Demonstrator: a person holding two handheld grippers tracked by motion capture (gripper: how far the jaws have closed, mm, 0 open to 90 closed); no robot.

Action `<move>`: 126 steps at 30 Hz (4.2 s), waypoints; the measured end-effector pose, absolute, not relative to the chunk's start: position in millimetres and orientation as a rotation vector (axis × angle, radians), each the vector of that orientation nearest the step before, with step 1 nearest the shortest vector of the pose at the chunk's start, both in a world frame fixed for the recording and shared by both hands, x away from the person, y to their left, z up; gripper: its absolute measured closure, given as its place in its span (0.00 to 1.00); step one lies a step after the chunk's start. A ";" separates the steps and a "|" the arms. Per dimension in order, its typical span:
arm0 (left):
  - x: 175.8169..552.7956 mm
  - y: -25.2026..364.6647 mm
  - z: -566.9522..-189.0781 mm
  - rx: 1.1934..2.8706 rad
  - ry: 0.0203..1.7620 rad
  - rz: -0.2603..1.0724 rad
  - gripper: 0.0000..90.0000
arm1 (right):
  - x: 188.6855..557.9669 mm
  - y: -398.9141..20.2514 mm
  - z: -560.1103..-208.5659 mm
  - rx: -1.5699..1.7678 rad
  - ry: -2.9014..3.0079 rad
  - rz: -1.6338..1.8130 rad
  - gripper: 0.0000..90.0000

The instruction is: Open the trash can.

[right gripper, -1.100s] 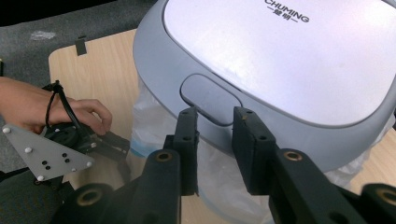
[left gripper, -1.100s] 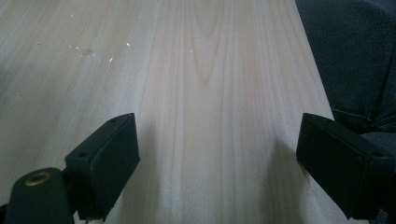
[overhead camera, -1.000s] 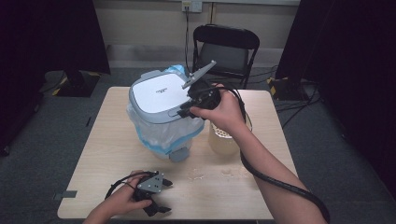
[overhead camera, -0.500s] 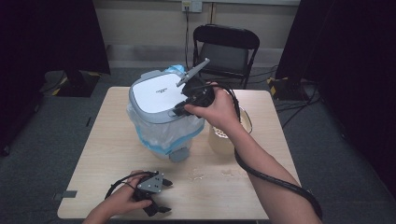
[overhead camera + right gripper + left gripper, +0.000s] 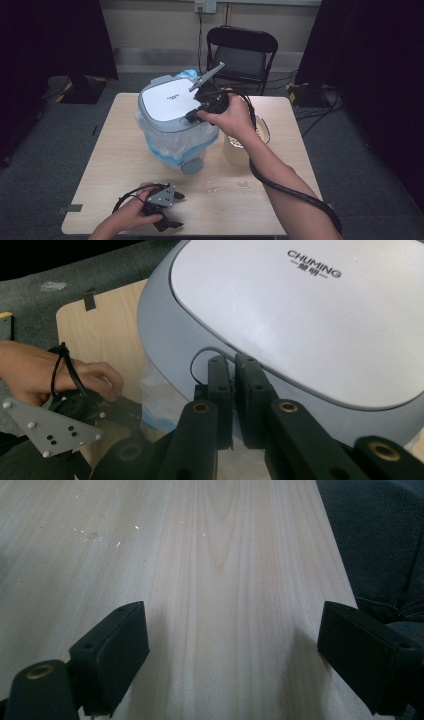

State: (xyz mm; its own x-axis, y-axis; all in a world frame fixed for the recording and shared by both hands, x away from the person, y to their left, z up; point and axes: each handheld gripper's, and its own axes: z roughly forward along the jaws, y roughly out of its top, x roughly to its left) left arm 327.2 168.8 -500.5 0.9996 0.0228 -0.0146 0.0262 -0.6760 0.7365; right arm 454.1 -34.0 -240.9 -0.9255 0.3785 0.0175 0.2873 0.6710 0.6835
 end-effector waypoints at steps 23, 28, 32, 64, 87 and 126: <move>327.1 168.5 -500.8 2.312 0.033 -0.007 0.13 | 446.3 -63.1 -237.9 0.621 2.709 1.171 0.45; 327.1 168.5 -500.8 2.312 0.032 -0.007 0.13 | 439.5 -79.7 -239.7 0.627 2.684 1.169 0.35; 327.4 168.5 -500.7 2.312 0.029 -0.003 0.13 | 436.5 -87.0 -242.4 0.632 2.672 1.165 0.31; 327.3 168.4 -500.9 2.310 0.031 -0.001 0.13 | 417.8 -157.1 -286.4 0.753 2.604 1.206 0.18; 327.7 168.4 -500.8 2.312 0.025 -0.001 0.13 | 409.7 -200.1 -323.8 0.827 2.591 1.217 0.18; 326.6 168.3 -501.2 2.310 0.039 -0.005 0.13 | 367.5 -276.1 -367.4 0.995 2.492 1.215 0.17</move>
State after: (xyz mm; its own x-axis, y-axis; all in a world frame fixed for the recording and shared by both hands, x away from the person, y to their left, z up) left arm 326.6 168.3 -501.2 0.9995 0.0265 -0.0163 0.0298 -0.6732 0.7389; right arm 367.5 -276.1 -367.4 -0.7549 0.6464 0.1108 0.4854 0.4371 0.7572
